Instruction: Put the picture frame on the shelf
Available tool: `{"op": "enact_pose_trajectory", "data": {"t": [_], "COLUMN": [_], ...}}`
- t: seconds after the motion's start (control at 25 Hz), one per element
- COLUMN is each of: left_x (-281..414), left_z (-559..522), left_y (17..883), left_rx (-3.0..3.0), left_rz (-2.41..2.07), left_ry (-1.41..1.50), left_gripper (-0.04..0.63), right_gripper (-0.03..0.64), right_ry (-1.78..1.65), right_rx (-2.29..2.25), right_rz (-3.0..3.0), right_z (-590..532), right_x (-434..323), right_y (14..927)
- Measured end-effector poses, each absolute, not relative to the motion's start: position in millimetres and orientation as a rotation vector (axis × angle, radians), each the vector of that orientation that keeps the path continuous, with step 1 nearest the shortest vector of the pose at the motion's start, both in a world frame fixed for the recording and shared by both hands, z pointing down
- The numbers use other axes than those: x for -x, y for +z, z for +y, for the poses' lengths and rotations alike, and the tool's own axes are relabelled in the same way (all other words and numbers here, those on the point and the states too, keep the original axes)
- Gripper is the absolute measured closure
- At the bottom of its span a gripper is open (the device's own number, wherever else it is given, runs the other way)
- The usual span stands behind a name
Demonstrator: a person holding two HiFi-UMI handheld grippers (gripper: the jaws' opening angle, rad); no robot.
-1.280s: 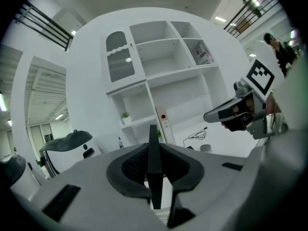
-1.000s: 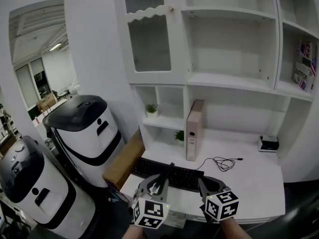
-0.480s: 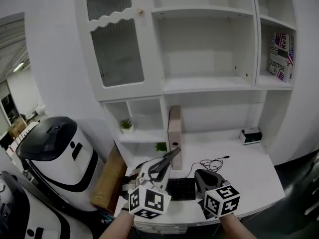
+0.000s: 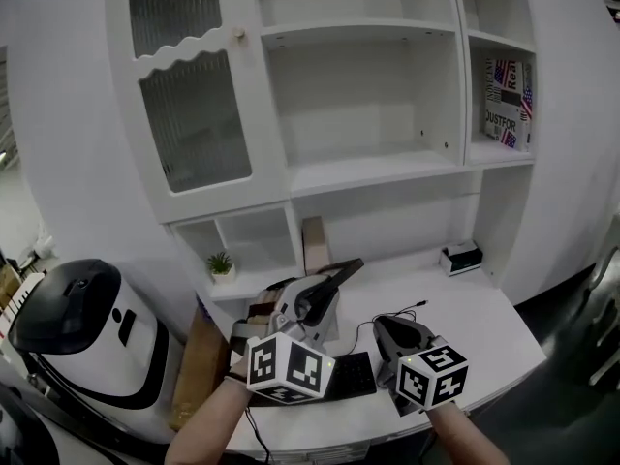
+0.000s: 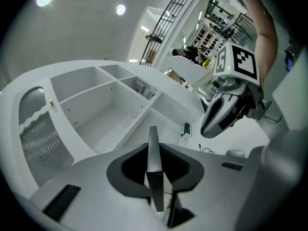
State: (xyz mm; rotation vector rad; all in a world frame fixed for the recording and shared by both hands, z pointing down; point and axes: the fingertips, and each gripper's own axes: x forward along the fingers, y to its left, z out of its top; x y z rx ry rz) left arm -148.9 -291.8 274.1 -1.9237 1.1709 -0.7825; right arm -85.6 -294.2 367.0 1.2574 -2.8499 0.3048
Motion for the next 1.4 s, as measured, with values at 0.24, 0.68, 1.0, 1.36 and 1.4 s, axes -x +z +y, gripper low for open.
{"op": "enact_pose_trajectory", "data": {"t": [0.24, 0.68, 1.0, 1.36, 1.4], "left_x": [127, 106, 100, 102, 101], "left_z": [-295, -295, -296, -312, -315], "left_y": [248, 202, 184, 164, 161], "left_rx": [1.829, 1.665, 1.59, 1.521, 1.516], "left_rz": [0.997, 0.811, 0.732, 0.695, 0.692], "left_ry": [-0.773, -0.713, -0.668, -0.647, -0.644], "left_gripper": [0.529, 0.529, 0.529, 0.529, 0.529], "right_gripper": [0.615, 0.615, 0.615, 0.615, 0.615], "right_ry": [0.263, 0.176, 0.15, 0.128, 0.12], "right_rx": [-1.32, -1.432, -1.465, -1.492, -1.496], "right_rz": [-2.857, -2.857, -2.882, -2.908, -2.905], "right_z": [-299, -299, -302, -308, -310], "right_x": [85, 82, 84, 81, 79], "right_y": [343, 311, 283, 261, 259]}}
